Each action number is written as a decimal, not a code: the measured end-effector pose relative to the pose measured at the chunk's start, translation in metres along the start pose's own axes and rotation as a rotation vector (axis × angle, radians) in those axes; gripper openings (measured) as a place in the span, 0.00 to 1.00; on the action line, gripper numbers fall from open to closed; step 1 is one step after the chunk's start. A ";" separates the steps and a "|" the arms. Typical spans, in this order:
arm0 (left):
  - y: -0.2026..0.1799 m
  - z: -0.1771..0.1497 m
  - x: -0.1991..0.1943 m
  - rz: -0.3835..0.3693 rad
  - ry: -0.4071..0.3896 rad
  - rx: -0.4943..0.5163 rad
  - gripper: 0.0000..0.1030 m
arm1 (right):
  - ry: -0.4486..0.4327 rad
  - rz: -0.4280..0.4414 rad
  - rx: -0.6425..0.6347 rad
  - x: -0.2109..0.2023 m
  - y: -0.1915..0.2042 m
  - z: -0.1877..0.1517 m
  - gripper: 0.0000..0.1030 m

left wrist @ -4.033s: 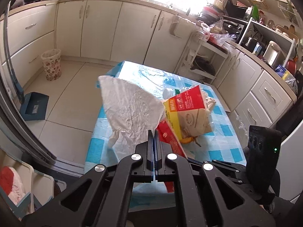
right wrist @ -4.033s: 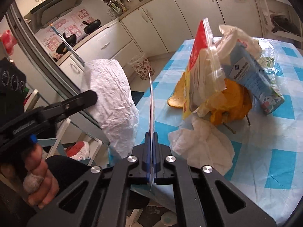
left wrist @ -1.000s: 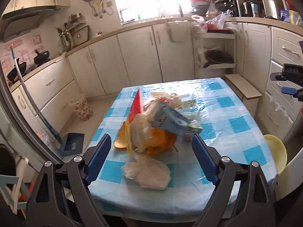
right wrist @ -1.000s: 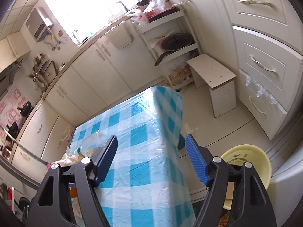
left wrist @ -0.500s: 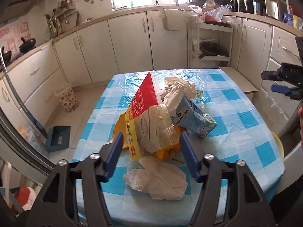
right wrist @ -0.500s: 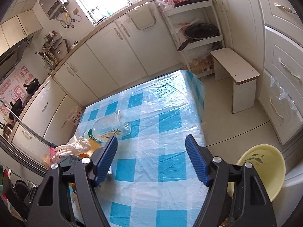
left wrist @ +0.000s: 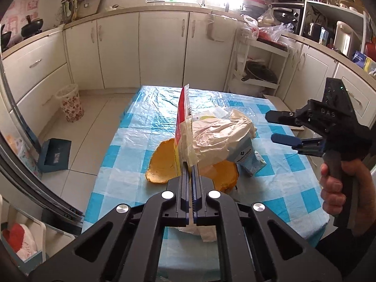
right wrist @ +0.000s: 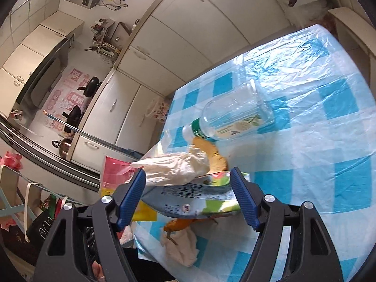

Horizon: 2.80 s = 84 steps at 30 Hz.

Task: Collect trash
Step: 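Grasp the red-and-yellow snack bag with the left tool while the right tool grasps the white plastic bag, then lift both bags off the table and turn toward the yellow bin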

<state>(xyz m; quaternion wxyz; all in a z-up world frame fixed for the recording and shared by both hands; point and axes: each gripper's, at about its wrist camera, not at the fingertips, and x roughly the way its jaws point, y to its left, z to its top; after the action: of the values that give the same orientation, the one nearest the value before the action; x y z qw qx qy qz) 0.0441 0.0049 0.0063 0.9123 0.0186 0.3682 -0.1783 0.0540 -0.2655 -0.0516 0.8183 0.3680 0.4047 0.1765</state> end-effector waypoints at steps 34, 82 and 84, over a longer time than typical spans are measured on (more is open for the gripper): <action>0.040 -0.005 -0.009 -0.006 -0.025 -0.074 0.02 | 0.213 0.211 0.259 0.076 -0.001 0.009 0.71; 0.073 0.000 -0.021 0.022 -0.070 -0.206 0.02 | 0.113 -0.058 -0.065 0.082 0.041 0.035 0.28; 0.073 0.000 -0.027 0.006 -0.097 -0.213 0.02 | 0.043 -0.027 -0.087 0.062 0.048 0.037 0.28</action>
<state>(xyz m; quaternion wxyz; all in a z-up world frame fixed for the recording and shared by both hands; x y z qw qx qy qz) 0.0508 0.0817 0.0178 0.9265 -0.0860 0.3403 -0.1359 0.1215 -0.2144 -0.0338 0.8269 0.3226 0.4193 0.1907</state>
